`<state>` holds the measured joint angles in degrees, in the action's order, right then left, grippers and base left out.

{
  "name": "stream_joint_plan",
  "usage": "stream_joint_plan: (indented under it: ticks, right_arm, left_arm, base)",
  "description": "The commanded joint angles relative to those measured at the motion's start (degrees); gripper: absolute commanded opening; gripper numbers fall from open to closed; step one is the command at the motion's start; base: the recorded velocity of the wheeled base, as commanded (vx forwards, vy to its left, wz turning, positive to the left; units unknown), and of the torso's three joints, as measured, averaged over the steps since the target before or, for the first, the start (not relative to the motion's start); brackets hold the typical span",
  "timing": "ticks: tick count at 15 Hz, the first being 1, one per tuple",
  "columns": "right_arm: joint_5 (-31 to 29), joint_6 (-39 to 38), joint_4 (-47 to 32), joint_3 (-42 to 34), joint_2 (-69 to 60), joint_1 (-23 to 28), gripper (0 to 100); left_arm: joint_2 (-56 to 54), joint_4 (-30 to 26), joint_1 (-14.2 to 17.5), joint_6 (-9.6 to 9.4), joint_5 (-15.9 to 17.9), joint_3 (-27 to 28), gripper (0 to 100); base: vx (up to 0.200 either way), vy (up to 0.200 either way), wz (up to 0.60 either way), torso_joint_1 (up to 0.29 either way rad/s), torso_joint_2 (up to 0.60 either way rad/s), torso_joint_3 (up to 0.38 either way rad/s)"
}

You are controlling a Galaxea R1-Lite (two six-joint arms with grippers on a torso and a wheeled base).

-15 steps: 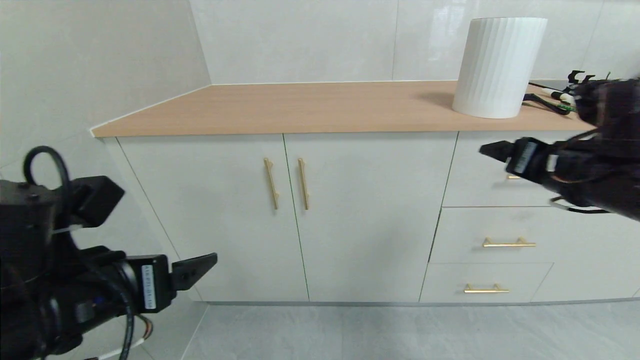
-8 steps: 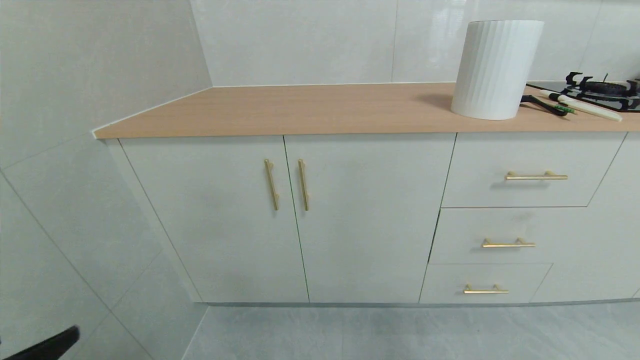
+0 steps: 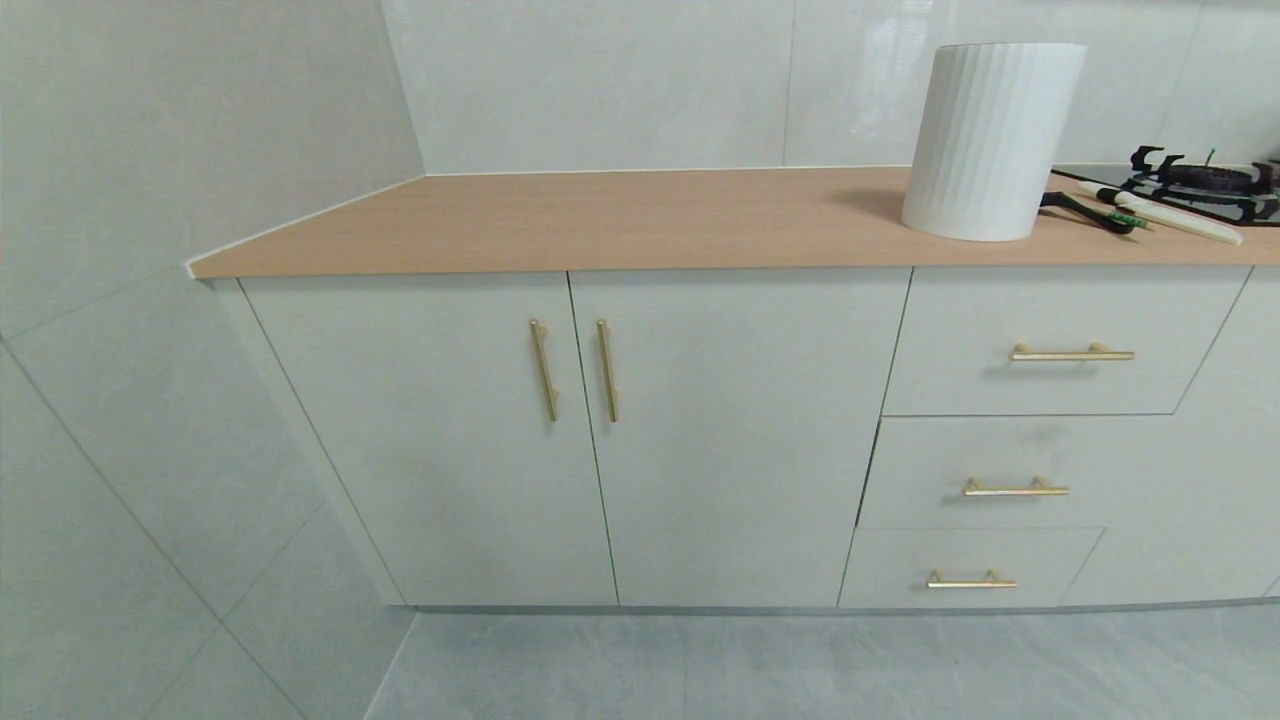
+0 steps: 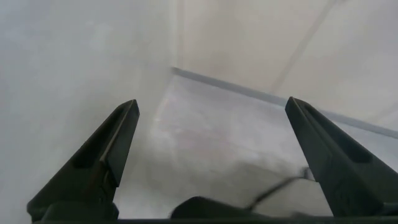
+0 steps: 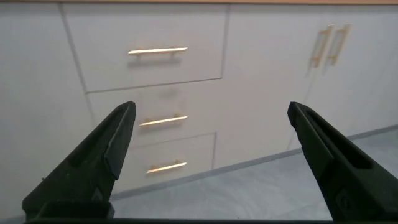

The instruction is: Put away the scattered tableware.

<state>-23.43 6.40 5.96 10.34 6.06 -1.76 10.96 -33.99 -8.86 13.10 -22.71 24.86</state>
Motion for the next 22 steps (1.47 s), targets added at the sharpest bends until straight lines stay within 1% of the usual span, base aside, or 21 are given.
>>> stream_joint_plan:
  ticks: [1,2,3,4,5,6,7,8,9,10,11,12,13,14,15,16,19,22]
  right_arm:
    - [-0.9,-0.2,0.5,-4.6,-6.1,1.9,100]
    - [-2.5,-1.5,2.3,-6.2,-6.1,1.9,100]
    - [-2.9,-2.6,4.6,-10.3,-6.1,1.9,100]
    - [-2.4,-3.3,3.9,-10.3,-6.1,1.9,100]
    - [-0.5,-5.4,2.8,-10.3,-6.1,1.9,100]
    - [2.3,-6.3,-0.2,-10.3,-6.1,1.9,100]
    - [4.1,-6.5,-2.7,-10.3,-6.0,1.9,100]
    - [5.0,-6.5,-3.0,-10.3,-6.0,1.9,100]
    - [8.1,-6.6,-2.9,-10.3,-6.0,1.9,100]
    - [10.5,-6.6,-2.9,-10.3,-6.0,1.9,100]
    - [14.7,-6.6,-2.9,-10.3,-6.0,1.8,100]
    - [18.9,-6.4,-3.9,-10.3,-6.0,1.8,100]
    - [22.8,-6.2,-6.6,-10.3,-5.8,1.8,100]
    - [22.6,-6.1,-5.7,-10.3,-5.5,1.8,100]
    - [22.6,-6.2,-5.5,-10.3,-5.9,1.8,100]
    - [22.5,-6.7,-5.5,-10.3,-6.0,1.8,100]
    - [22.3,-6.9,-5.5,-10.3,-6.0,1.8,100]
    - [22.3,-7.0,-5.5,-10.3,-6.0,1.8,100]
  left_arm:
    - [-6.0,0.4,5.7,-1.59,-2.1,-4.6,100]
    - [-8.3,0.4,7.5,-1.94,-1.7,-5.9,100]
    - [-11.0,1.2,8.8,-4.58,-1.5,-8.8,100]
    - [-11.0,4.5,8.8,-4.14,-1.3,-10.0,100]
    - [-11.0,10.3,8.8,-4.76,-1.0,-13.0,100]
    - [-11.0,18.6,8.8,-7.83,0.6,-16.6,100]
    - [-11.0,26.4,8.8,-11.17,3.6,-20.3,100]
    - [-11.0,31.1,8.8,-13.02,5.3,-22.4,100]
    - [-11.0,37.1,8.8,-16.62,8.6,-24.9,100]
    - [-11.0,36.3,8.8,-16.44,9.8,-24.9,100]
    - [-11.0,36.3,8.8,-16.27,12.0,-24.9,100]
    - [-11.0,36.3,8.8,-16.18,13.0,-24.9,100]
    - [-10.8,36.4,8.8,-16.44,14.4,-24.9,100]
    - [-10.9,36.3,8.8,-16.36,16.4,-24.8,100]
    - [-10.7,33.6,8.7,-15.57,22.4,-24.9,100]
    - [-10.8,33.7,8.8,-15.3,23.1,-24.8,100]
    - [-10.9,33.9,8.8,-13.72,22.8,-24.8,100]
    - [-10.9,33.9,8.8,-13.9,22.9,-24.8,100]
  base:
    - [0.0,0.0,0.0,0.0,0.0,0.0]
    - [0.0,0.0,0.0,0.0,0.0,0.0]
    - [0.0,0.0,0.0,0.0,0.0,0.0]
    - [0.0,0.0,0.0,0.0,0.0,0.0]
    - [0.0,0.0,0.0,0.0,0.0,0.0]
    - [0.0,0.0,0.0,0.0,0.0,0.0]
    - [0.0,0.0,0.0,0.0,0.0,0.0]
    - [0.0,0.0,0.0,0.0,0.0,0.0]
    - [0.0,0.0,0.0,0.0,0.0,0.0]
    - [0.0,0.0,0.0,0.0,0.0,0.0]
    - [0.0,0.0,0.0,0.0,0.0,0.0]
    - [0.0,0.0,0.0,0.0,0.0,0.0]
    - [0.0,0.0,0.0,0.0,0.0,0.0]
    - [0.0,0.0,0.0,0.0,0.0,0.0]
    - [0.0,0.0,0.0,0.0,0.0,0.0]
    - [0.0,0.0,0.0,0.0,0.0,0.0]
    - [0.0,0.0,0.0,0.0,0.0,0.0]
    - [0.0,0.0,0.0,0.0,0.0,0.0]
